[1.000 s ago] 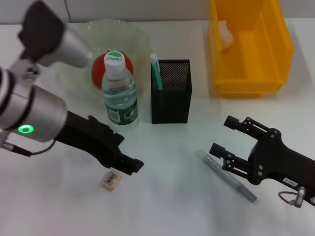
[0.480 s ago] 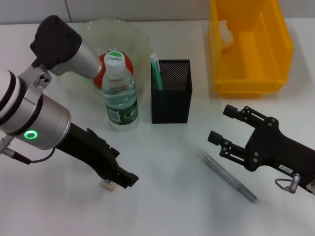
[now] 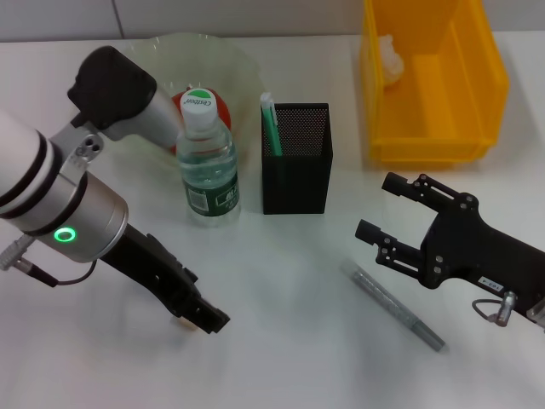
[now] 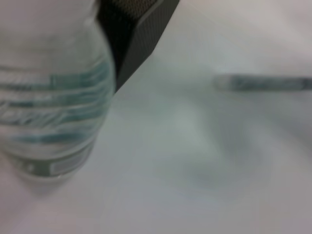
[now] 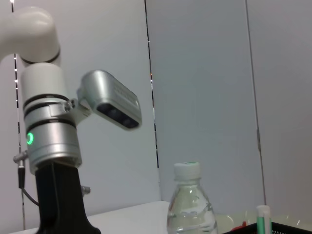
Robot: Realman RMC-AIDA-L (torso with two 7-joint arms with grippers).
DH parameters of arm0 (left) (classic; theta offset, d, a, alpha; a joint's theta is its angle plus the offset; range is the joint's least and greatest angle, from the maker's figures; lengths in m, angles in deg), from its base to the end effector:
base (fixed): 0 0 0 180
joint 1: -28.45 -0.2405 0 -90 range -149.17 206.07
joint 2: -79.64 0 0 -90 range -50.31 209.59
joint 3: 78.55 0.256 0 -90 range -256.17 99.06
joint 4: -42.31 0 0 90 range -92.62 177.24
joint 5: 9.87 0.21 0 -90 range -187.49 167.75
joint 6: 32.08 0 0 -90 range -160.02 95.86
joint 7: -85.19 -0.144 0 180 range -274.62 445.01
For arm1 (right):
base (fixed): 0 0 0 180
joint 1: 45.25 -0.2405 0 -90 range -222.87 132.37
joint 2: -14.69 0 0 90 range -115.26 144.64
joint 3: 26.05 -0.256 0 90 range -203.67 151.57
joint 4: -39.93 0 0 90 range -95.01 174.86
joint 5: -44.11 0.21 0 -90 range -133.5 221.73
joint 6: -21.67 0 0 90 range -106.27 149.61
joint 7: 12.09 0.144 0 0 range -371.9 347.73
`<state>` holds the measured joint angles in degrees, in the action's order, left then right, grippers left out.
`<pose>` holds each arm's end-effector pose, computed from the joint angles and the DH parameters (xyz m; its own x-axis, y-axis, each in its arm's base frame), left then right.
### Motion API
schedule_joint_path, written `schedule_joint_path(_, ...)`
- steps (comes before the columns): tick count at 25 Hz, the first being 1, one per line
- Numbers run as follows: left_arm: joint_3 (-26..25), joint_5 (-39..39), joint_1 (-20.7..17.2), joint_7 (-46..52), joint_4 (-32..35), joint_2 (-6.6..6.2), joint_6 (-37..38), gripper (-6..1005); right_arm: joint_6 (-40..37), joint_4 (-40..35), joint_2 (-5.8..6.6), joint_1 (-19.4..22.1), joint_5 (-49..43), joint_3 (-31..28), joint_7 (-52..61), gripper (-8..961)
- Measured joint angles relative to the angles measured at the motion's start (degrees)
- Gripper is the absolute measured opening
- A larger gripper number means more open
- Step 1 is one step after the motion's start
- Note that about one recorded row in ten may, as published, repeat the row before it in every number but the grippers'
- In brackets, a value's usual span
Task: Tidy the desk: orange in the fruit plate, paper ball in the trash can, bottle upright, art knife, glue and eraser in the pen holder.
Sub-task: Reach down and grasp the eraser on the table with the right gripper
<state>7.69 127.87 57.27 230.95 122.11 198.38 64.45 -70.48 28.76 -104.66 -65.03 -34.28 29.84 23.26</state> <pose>-0.1817 0.3028 -0.0235 0.7298 0.6173 -0.2938 0.5883 -0.7860 -0.1900 0.2880 0.2474 -0.0491 0.6697 -0.0169 -0.7425 -0.3999 -0.8506 -0.3413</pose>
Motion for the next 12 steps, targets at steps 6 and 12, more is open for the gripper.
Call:
schedule_joint_path(6,0.0,2.9,5.1,0.1,-8.6,0.19,-0.9,794,1.0,0.3,0.06,0.1,0.0,0.0,0.0,728)
schedule_joint_path(12,0.1,4.1,6.4,0.4,-10.2,0.35,-1.8,792,1.4,0.6,0.03,0.6,-0.1,0.0,0.0,728)
